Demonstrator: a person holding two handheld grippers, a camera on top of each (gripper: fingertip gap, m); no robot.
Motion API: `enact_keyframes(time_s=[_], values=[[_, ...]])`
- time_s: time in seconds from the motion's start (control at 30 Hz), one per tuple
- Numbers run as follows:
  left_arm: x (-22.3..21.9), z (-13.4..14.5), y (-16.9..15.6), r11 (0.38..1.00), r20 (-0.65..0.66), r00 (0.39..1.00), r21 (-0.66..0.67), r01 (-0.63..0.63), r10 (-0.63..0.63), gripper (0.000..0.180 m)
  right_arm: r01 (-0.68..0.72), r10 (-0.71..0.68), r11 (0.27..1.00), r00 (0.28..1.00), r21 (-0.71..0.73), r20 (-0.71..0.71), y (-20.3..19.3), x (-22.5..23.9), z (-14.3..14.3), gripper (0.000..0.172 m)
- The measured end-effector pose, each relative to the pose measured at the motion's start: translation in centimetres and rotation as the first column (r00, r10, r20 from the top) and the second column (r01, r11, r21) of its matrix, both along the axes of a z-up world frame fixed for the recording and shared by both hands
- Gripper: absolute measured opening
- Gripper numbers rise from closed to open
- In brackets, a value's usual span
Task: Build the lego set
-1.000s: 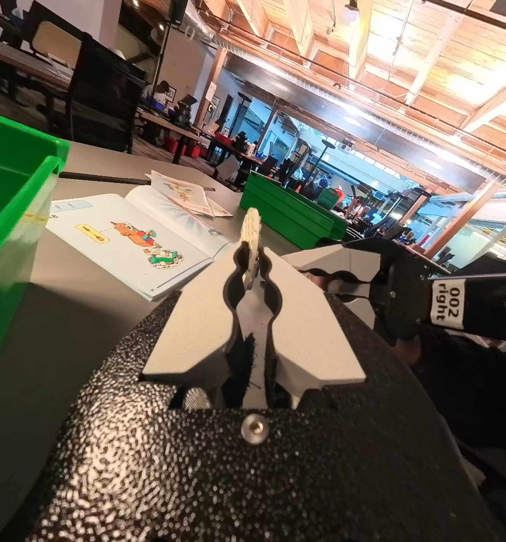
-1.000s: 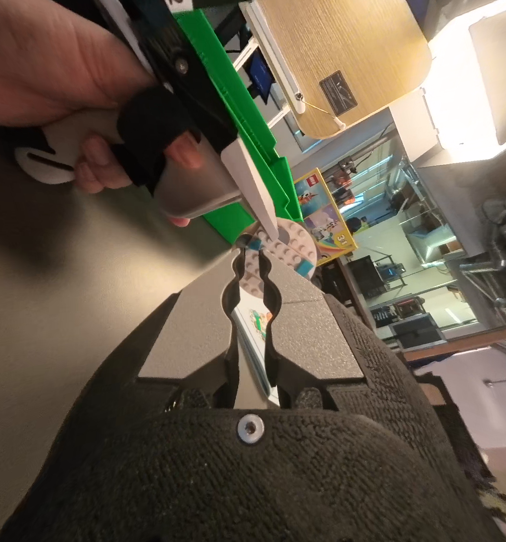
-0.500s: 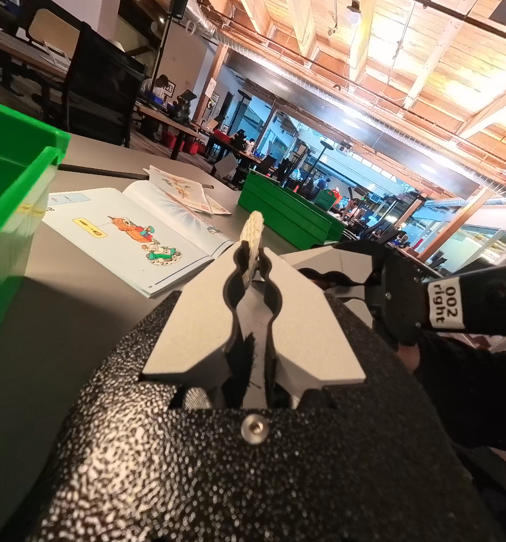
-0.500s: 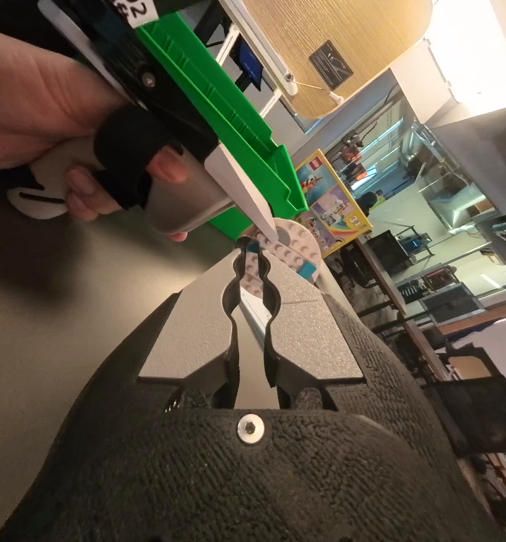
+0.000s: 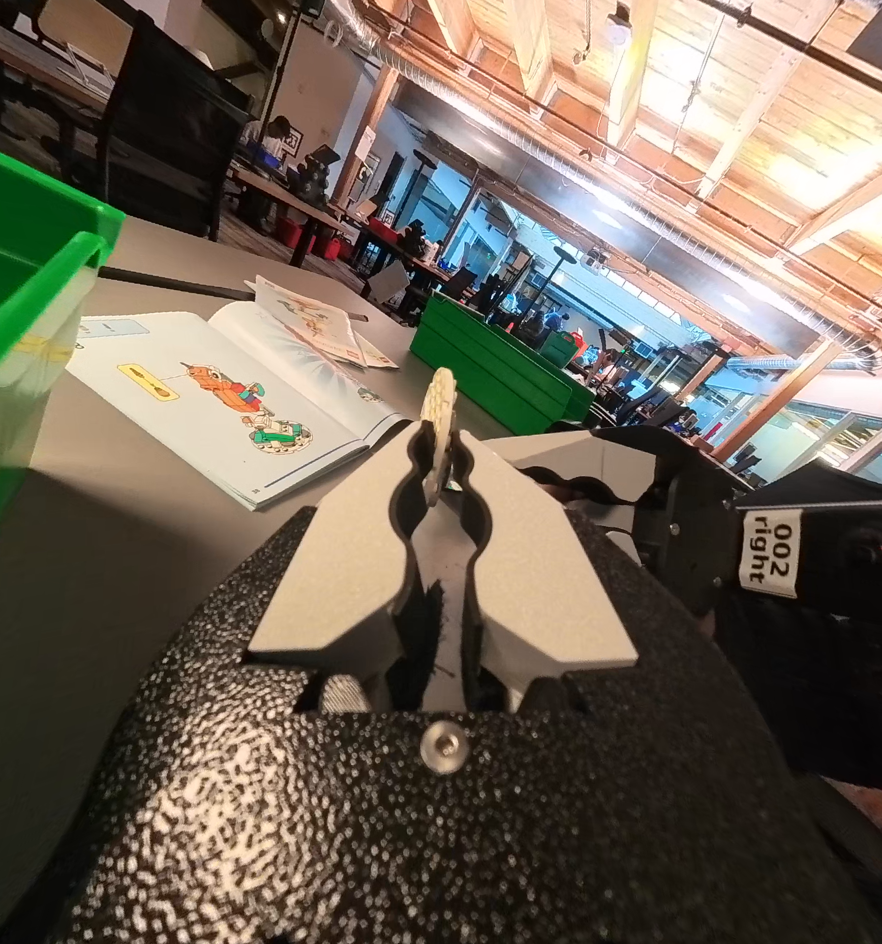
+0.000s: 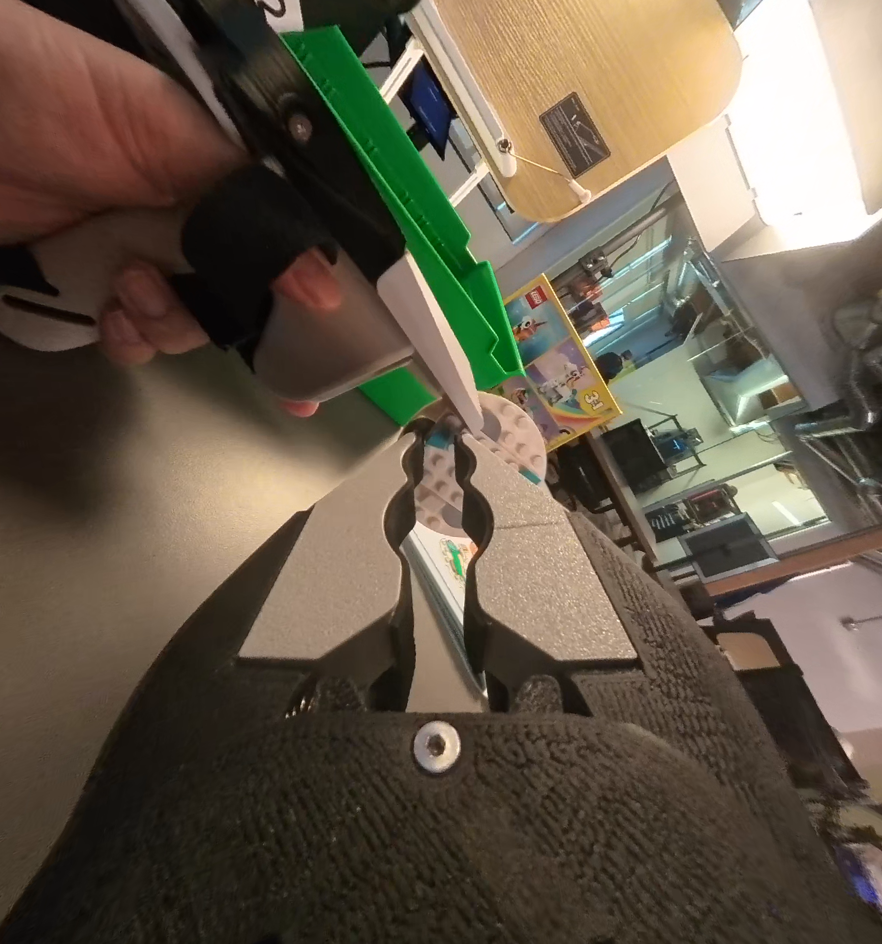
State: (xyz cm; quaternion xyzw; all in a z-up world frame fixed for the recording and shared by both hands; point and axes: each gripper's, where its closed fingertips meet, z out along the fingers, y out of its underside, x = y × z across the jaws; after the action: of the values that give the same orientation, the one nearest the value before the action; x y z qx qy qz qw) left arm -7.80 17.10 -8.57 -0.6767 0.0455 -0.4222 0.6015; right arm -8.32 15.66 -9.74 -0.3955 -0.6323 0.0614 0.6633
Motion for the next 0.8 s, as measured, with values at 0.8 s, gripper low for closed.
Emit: enact_keyframes(time_s=[0.8], values=[[0.07,-0.28,0.04,1.000,0.010,1.000,-0.023,0.017,-0.017,0.003,0.039,-0.038,0.997,0.999,-0.063,0.018,0.22,-0.19,-0.24,0.004]])
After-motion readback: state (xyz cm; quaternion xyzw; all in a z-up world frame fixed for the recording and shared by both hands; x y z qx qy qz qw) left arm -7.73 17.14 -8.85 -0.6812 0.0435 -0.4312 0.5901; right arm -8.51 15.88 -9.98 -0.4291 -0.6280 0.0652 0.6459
